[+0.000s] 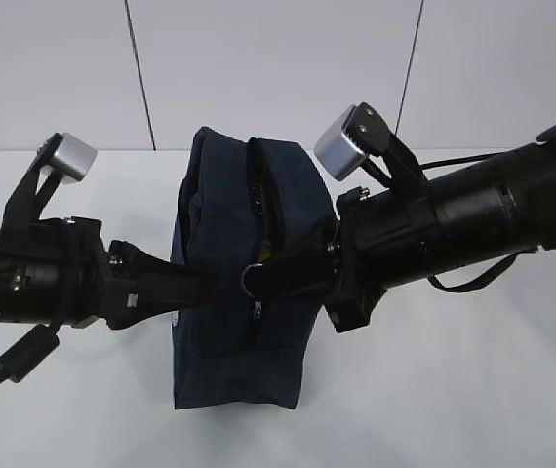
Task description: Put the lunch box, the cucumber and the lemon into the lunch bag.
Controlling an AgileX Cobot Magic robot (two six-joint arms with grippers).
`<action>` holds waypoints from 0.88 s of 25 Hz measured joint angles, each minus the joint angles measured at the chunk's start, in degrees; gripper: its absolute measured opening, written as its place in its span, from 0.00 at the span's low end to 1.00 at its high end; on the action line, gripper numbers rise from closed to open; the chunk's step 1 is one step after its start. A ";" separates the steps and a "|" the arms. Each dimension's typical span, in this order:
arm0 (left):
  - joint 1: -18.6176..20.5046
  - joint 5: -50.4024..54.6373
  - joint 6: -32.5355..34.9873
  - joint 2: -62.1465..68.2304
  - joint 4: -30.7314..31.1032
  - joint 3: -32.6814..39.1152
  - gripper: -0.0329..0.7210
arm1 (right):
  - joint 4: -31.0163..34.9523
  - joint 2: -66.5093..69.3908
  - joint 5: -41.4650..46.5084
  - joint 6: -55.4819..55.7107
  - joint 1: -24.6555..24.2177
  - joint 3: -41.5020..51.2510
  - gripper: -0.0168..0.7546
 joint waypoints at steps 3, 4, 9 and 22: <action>0.00 0.00 0.00 0.00 0.00 0.00 0.04 | -0.10 -1.48 -0.36 0.00 0.00 0.00 0.03; 0.00 -0.02 0.00 0.00 0.00 0.00 0.04 | -0.10 -1.90 -0.55 0.00 0.00 0.00 0.03; 0.00 -0.13 0.00 0.00 0.00 0.00 0.04 | 0.02 -3.42 -1.47 0.00 0.00 -0.10 0.03; 0.00 -0.13 0.00 0.00 0.00 0.00 0.04 | 0.12 -3.76 -3.40 0.00 0.00 -2.72 0.03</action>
